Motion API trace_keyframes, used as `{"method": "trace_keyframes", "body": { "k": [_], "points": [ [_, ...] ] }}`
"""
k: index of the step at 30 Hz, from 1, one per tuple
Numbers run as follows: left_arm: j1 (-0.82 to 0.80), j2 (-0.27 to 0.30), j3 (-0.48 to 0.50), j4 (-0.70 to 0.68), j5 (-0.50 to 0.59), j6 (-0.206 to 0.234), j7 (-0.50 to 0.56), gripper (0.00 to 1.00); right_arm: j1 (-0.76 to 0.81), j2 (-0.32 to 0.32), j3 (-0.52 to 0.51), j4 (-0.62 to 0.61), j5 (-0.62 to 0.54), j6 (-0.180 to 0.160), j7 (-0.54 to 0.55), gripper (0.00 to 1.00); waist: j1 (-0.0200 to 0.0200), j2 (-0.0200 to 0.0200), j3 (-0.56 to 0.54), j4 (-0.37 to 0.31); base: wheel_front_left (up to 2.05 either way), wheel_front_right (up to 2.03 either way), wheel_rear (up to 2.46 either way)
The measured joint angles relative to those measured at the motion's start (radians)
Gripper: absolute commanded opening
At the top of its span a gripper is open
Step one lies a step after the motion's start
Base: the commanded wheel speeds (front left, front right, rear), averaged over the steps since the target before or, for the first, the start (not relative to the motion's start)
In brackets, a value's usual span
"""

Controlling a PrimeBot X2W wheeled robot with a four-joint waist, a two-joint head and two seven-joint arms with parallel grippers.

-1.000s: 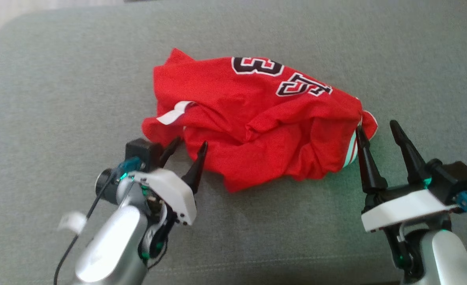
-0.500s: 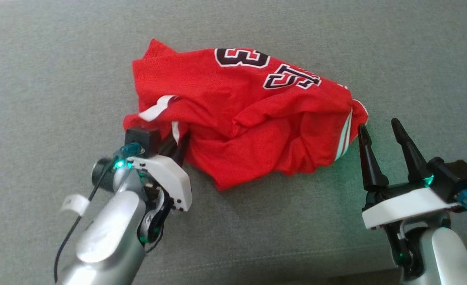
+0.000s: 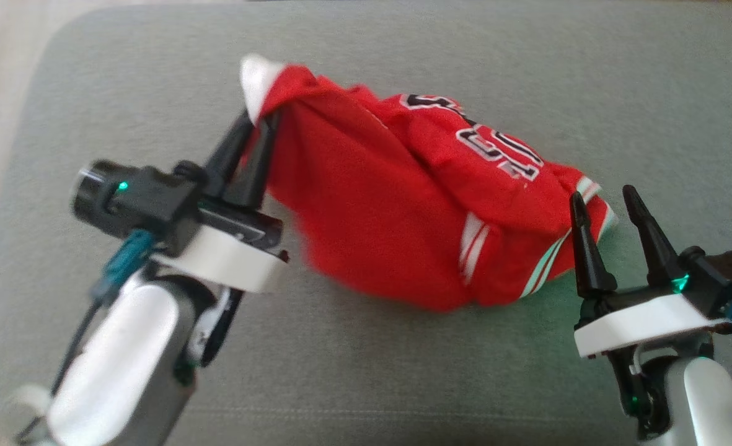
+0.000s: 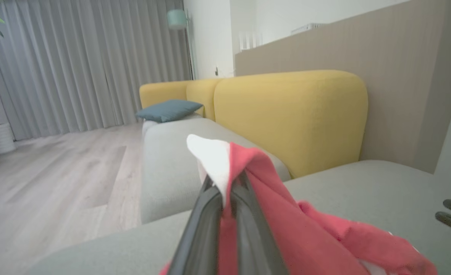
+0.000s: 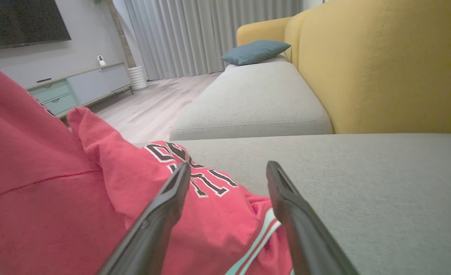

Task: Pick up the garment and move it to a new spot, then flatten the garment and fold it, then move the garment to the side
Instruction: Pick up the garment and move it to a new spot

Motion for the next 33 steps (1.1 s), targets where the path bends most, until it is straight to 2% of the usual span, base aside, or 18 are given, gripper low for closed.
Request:
{"method": "trace_keyframes", "body": {
  "k": [4, 11, 20, 23, 29, 33],
  "points": [
    [-0.004, 0.043, 0.044, -0.078, 0.016, 0.023, 0.032, 0.0, 0.001, 0.0, 0.002, -0.004, 0.0, 0.0, 0.001, 1.0, 0.0, 0.0, -0.018, 0.051, 0.0, 0.0, 0.0],
    [-0.068, 0.117, 0.143, -0.062, 0.009, 0.027, 0.06, 0.0, 0.019, 0.0, -0.002, -0.017, 0.0, 0.0, 0.013, 1.0, 0.0, 0.0, -0.029, 0.141, 0.0, 0.0, 0.0],
    [-0.29, 0.172, 0.245, 0.129, -0.048, -0.041, 0.038, 0.0, 0.006, 0.0, 0.001, -0.037, -0.021, 0.0, 0.034, 1.0, 0.0, 0.0, 0.03, 0.214, 0.0, 0.0, 0.0],
    [-0.338, 0.173, 0.275, 0.21, -0.079, -0.05, 0.028, 0.0, -0.016, 0.0, 0.007, -0.051, -0.034, 0.0, 0.045, 1.0, 0.0, 0.0, 0.062, 0.222, 0.0, 0.0, 0.0],
    [-0.332, 0.173, 0.295, 0.412, -0.115, -0.06, 0.004, 0.0, -0.047, -0.001, 0.01, -0.082, -0.067, 0.0, 0.081, 1.0, 0.0, 0.0, 0.123, 0.223, 0.0, 0.0, 0.0],
    [-0.31, 0.13, 0.302, 0.583, -0.171, -0.107, -0.048, 0.0, -0.052, -0.004, 0.009, -0.107, -0.083, 0.0, 0.105, 1.0, 0.0, 0.0, 0.171, 0.218, 0.0, 0.0, 0.0]
  ]
}}
